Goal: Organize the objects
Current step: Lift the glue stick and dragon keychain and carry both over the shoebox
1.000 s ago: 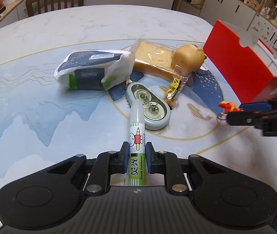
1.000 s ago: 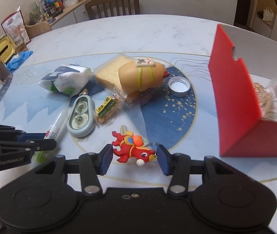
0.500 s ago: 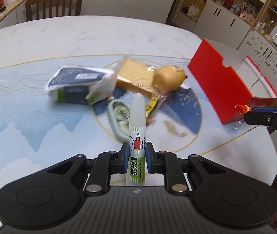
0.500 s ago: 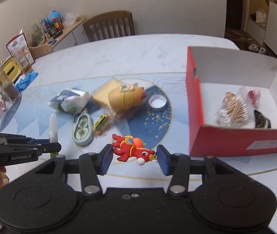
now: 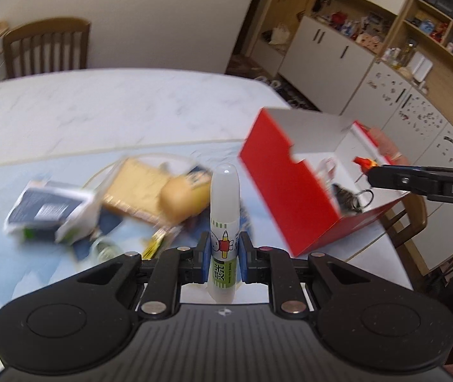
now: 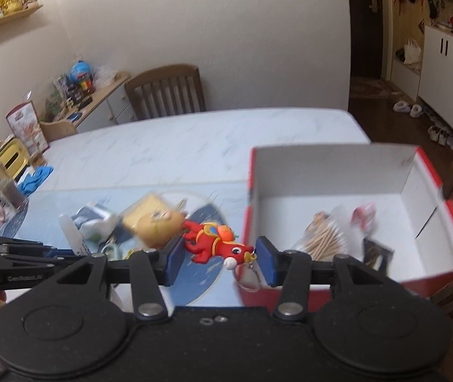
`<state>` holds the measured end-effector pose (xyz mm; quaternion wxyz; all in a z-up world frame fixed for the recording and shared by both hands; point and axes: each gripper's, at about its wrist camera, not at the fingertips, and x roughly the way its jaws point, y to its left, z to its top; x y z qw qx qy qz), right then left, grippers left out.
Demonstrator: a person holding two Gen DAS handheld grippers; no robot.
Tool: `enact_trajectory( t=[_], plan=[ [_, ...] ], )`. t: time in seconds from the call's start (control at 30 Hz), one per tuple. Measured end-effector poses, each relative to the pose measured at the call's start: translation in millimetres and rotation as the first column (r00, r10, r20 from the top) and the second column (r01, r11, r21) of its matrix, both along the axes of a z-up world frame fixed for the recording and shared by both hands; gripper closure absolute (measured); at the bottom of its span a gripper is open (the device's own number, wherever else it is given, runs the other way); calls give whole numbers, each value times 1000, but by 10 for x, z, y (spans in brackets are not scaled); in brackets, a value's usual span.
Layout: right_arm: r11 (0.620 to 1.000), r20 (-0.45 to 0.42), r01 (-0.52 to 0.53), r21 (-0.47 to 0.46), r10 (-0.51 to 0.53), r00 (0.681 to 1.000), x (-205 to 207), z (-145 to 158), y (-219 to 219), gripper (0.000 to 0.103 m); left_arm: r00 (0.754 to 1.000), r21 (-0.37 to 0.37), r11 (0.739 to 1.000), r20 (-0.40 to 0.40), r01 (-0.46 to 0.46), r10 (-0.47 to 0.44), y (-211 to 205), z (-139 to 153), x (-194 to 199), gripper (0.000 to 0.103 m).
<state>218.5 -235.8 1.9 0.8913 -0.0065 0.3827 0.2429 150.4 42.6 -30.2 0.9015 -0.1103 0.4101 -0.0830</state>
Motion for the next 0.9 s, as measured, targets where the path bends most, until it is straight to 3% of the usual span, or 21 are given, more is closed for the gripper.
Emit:
enact_trajectory(
  t=[0.3,0.63,0.9],
  plan=[
    [998,27,61,-8,-61,998,345,26,-485,55,998,-82,995,20,63,-61,-476,287,407,86],
    [990,-15,139,-12,-139,990,704,-147,-1012,55,987,-31,988,48,152,-151,-1148,453,864,86],
    [987,-27,154,-41,-155,988,879,-325,-1238,55,980,18,981,-24,196,-195,-1565,258,1268,86]
  ],
)
